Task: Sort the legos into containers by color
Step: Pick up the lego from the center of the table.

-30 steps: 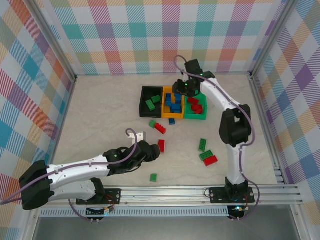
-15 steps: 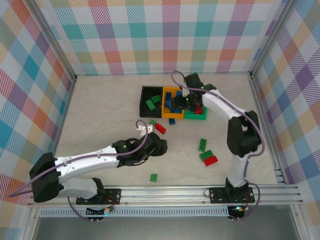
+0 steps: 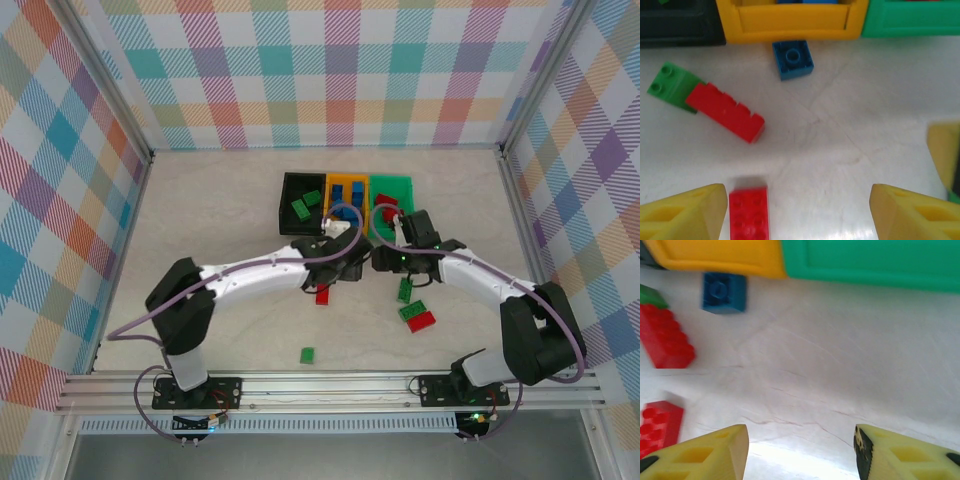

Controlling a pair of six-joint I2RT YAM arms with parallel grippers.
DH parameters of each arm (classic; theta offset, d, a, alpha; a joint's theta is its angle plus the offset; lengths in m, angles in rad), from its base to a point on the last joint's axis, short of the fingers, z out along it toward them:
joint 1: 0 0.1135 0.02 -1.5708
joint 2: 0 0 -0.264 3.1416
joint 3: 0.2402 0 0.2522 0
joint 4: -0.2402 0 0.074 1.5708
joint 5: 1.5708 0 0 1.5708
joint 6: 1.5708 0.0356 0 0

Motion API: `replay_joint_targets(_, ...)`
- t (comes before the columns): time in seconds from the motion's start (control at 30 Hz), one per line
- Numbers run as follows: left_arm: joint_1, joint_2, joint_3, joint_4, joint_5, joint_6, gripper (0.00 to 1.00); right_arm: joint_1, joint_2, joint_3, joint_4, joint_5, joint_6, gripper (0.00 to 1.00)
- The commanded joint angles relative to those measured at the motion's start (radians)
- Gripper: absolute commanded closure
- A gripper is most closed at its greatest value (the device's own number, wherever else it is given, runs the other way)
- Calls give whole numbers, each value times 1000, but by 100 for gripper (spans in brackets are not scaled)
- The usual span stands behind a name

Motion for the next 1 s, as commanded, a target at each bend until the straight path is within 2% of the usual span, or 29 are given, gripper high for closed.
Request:
replay_joint_targets(0.0,52,76,88,-72,40,85,27,-17,-60,-88,164,12,41,44)
replay_joint_targets(0.17,100,189,193,-54,110,129,29,-34,-132,-188,255,32,90,45)
replay_joint_targets(0.37,148,361,356,-106,176,161,30,-54,-242,-238,271,75,102,45)
replay_joint_targets(0.53,171,450,462,-146,173,176,31,-60,-269,-252,275,83,100,46)
replay_joint_targets(0.7,186,474,490,-139,158,174,32,-62,-258,-250,283,79,100,46)
replay_joint_targets(0.97,192,485,477,-103,211,173,54,-62,-254,-250,287,83,98,46)
